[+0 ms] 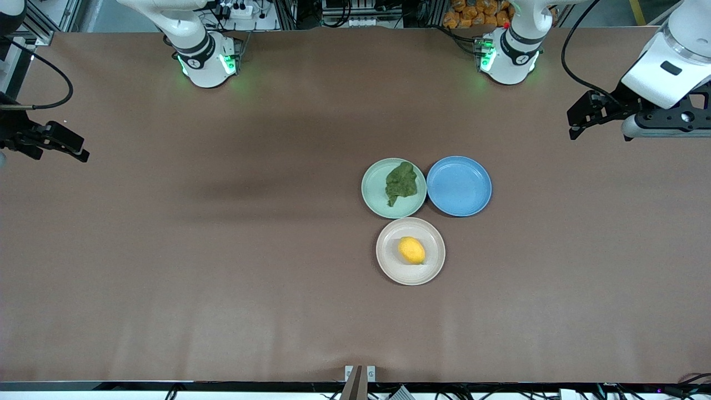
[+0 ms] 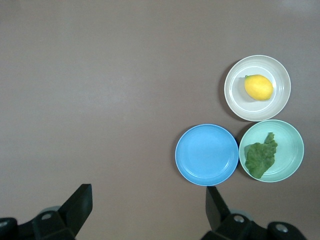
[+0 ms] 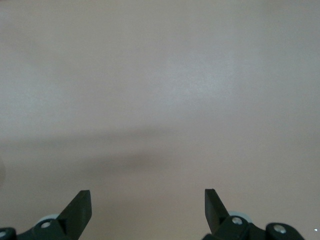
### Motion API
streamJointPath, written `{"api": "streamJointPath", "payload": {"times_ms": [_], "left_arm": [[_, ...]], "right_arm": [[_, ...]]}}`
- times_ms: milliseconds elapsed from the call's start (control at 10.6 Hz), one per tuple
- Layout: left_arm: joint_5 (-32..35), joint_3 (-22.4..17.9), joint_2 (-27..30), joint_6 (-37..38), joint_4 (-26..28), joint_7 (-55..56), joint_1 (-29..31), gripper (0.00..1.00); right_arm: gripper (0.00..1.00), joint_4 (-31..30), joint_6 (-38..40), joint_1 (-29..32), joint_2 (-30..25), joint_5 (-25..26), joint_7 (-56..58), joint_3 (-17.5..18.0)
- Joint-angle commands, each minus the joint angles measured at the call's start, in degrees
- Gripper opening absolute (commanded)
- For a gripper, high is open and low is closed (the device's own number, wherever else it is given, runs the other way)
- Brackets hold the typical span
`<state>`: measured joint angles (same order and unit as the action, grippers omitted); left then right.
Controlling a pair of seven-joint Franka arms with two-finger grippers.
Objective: Place lemon and lettuce in plates
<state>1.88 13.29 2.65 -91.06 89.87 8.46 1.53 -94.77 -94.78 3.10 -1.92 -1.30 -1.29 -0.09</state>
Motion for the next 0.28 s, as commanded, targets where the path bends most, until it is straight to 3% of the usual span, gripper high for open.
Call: {"api": "streamJointPath", "payload": {"times_ms": [0, 188], "left_arm": [[0.6, 0.6, -0.1, 1.4, -1.3, -0.8, 0.7, 1.00], [0.6, 0.6, -0.1, 1.4, -1.3, -0.8, 0.7, 1.00]], "right_arm": [[1.00, -0.5, -0.1, -0.2, -0.8, 0.8, 0.9, -0.1], [1.00, -0.5, -0.2, -0.2, -0.8, 0.8, 0.9, -0.1]]}}
